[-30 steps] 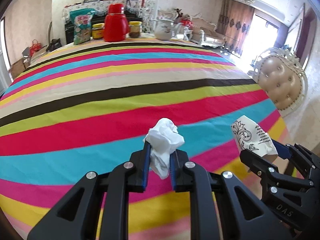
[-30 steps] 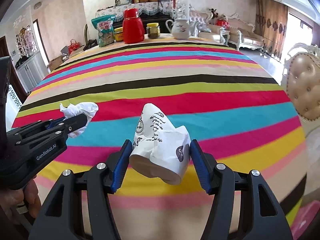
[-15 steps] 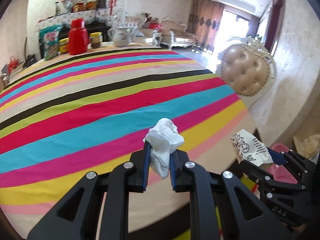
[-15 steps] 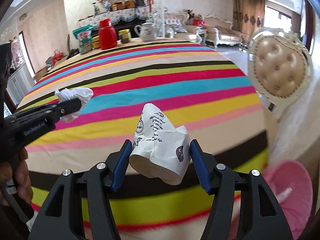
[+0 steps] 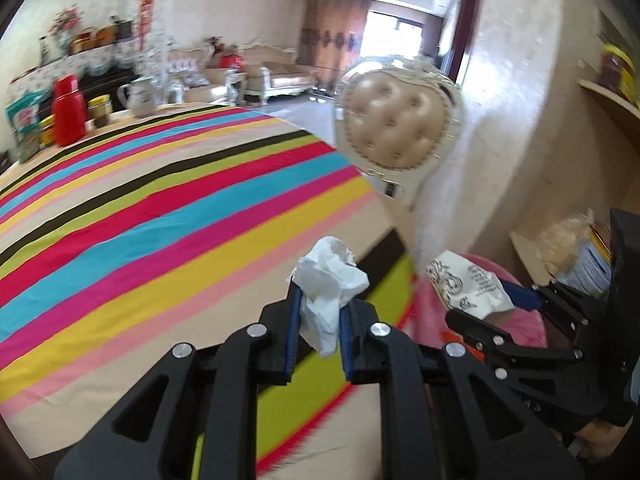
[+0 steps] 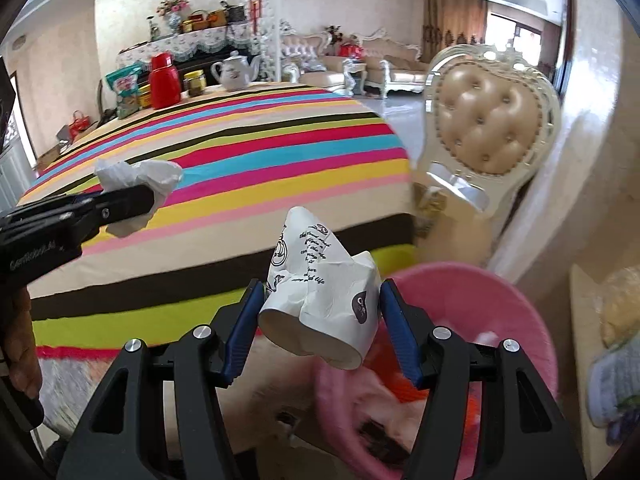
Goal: Collect trash
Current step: 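Carry the tissue and paper cup over the pink wastebasket, then open the left tool over the wastebasket while the right tool releases the paper cup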
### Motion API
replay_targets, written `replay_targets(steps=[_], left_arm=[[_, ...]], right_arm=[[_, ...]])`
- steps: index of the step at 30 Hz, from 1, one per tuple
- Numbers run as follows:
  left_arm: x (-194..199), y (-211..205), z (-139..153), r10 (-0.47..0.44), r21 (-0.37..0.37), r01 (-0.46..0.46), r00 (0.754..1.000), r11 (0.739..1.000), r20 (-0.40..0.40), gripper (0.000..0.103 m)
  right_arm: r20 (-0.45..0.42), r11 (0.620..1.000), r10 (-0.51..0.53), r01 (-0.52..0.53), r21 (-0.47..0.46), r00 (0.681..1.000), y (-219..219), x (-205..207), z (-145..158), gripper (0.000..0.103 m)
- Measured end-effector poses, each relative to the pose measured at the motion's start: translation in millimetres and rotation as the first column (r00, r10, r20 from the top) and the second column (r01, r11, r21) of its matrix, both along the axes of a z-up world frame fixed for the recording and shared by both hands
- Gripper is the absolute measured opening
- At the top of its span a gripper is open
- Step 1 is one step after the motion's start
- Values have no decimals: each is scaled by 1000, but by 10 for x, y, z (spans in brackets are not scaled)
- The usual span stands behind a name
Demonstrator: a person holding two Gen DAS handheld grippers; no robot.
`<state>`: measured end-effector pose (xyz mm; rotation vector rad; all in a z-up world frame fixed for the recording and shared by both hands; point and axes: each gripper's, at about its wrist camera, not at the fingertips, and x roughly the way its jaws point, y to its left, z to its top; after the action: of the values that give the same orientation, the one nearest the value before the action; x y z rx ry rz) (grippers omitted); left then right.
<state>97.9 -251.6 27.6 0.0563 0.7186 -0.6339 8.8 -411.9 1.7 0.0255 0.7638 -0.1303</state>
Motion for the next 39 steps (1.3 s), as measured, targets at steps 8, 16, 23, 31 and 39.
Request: replay_targets(steps=[8, 16, 23, 31, 39], left_arm=[[-306, -640, 17, -139, 8, 139, 990, 990, -11, 17], [-439, -1125, 0, -237, 26, 238, 971, 971, -23, 17], [-448, -1465, -125, -324, 36, 327, 943, 944, -71, 19], [-363, -1697, -279, -379, 52, 388, 917, 920, -127, 20], [-344, -1817, -388, -390, 52, 403, 906, 914, -165, 45]], right_arm=[[22, 998, -67, 67, 6, 997, -502, -252, 129, 57], [15, 984, -175, 174, 27, 984, -948, -466, 77, 58], [-21, 969, -242, 243, 47, 970, -1153, -607, -72, 58], [-39, 957, -284, 286, 56, 958, -1268, -765, -161, 58], [-43, 951, -300, 302, 58, 953, -1333, -878, -168, 63]])
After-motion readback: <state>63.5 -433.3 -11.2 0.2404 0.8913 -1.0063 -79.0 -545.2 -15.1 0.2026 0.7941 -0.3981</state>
